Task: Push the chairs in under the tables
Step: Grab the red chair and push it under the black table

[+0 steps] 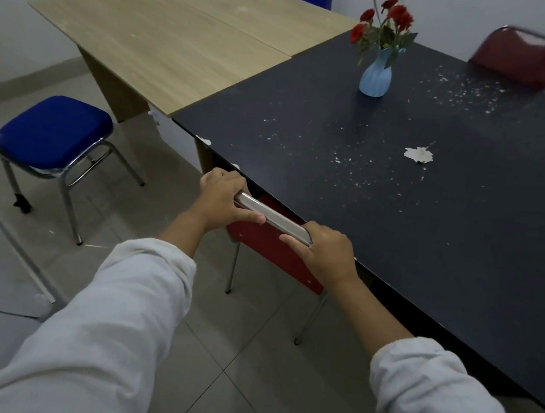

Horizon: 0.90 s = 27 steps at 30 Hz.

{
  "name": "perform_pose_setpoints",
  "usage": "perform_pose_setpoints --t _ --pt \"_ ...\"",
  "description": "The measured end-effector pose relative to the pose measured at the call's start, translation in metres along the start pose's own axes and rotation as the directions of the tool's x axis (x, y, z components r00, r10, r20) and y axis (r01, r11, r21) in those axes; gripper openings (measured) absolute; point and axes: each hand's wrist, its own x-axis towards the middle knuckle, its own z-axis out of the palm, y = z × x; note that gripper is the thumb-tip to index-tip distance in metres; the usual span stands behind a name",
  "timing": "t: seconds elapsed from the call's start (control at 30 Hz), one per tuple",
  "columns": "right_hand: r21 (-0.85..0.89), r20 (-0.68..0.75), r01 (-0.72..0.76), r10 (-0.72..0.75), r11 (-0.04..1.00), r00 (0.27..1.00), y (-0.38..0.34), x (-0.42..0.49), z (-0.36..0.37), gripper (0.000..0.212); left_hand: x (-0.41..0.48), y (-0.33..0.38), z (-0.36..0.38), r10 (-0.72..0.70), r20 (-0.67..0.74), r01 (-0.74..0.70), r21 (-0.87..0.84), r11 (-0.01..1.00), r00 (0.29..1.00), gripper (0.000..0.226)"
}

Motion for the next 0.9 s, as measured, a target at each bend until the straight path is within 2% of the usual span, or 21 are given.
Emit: perform_pose_setpoints --t 0.47,0.6,0.67,0.8,0.9 --pt "-0.021 -0.107 0.008 -0.01 1.0 0.994 0.003 0.034 0.023 0.055 0.045 -0.023 0.001 0.037 0.003 -0.037 0.003 0.999 0.999 0.112" --pt "-0.015 -0.08 -0.008 0.007 1.0 0.997 0.0 0.035 0.024 0.056 0.046 -0.028 -0.001 0.047 -0.011 -0.047 0.007 0.999 0.999 0.108" --pt "-0.007 -0.071 -0.003 0.003 1.0 0.997 0.001 0.034 0.023 0.057 0.046 -0.027 0.0 0.066 -0.018 -0.066 0.017 0.998 0.998 0.099" --pt "-0.002 0.034 -0.045 0.045 0.999 0.998 0.0 0.036 0.017 0.059 0.045 -0.025 -0.002 0.05 0.011 -0.051 0.081 0.995 0.999 0.067" --pt "0.022 0.173 -0.097 0.092 0.995 0.981 -0.004 0.043 0.01 0.05 0.05 -0.027 -0.003 0.042 0.05 -0.049 0.13 0.99 0.998 0.069"
